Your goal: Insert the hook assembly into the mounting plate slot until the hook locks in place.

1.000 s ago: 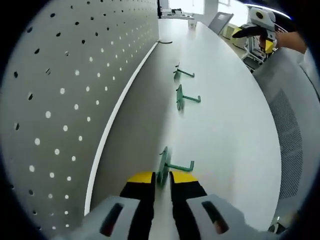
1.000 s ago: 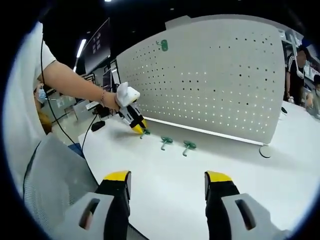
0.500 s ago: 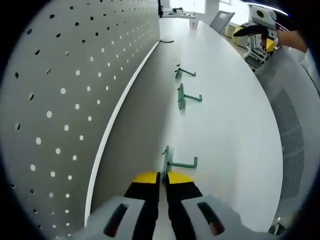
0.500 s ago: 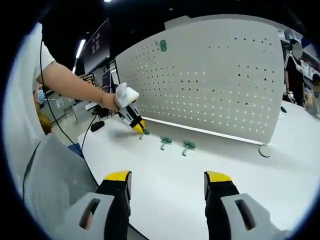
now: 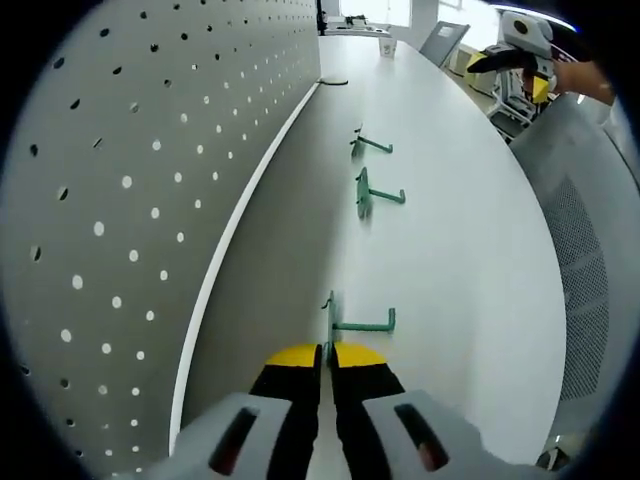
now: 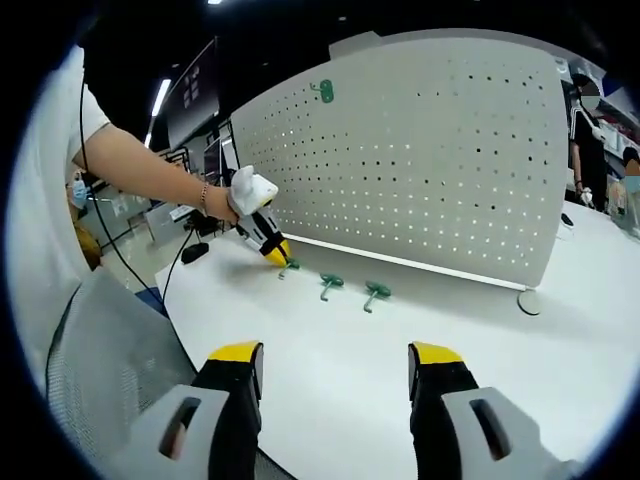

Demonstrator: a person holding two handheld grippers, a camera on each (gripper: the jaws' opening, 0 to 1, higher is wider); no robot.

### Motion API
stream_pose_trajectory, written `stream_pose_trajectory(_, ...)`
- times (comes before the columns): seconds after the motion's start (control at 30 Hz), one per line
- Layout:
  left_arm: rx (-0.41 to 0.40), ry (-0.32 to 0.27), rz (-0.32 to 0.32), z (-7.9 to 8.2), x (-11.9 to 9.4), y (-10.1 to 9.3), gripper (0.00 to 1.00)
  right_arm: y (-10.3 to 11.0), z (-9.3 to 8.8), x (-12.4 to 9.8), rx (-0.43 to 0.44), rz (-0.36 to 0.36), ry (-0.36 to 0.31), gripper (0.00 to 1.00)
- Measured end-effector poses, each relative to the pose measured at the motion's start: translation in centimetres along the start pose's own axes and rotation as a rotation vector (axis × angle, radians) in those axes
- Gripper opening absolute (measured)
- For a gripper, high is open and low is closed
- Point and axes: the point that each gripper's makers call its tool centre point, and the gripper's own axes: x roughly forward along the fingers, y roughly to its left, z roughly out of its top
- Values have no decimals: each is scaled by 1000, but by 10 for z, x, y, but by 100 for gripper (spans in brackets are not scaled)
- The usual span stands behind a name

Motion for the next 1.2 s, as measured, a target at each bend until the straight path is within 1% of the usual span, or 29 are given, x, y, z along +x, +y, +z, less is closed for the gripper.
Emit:
stream_pose_trajectory(0.2, 18, -7, 4, 0, -2, -1, 4, 0, 1, 0, 2, -1, -1, 57)
stream_pose_trajectory(0.3, 2, -48, 6, 6, -5, 0, 4, 0, 2, 0, 2, -1, -2, 57)
stream_pose_trajectory(0.47, 2, -79, 16, 10, -9, 3, 4, 0, 0, 1, 6, 3, -2, 57)
stream_pose_trajectory(0.8, -51, -177, 52, 22, -22, 4, 3, 1, 4, 4, 2, 6, -8, 57)
stream_pose_trajectory(0.97, -47, -207, 63, 27, -27, 3, 3, 1, 4, 5, 3, 8, -10, 57)
stream_pose_trajectory(1.2, -58, -268, 96, 37, -42, 6, 3, 3, 8, 5, -2, 10, -16, 58)
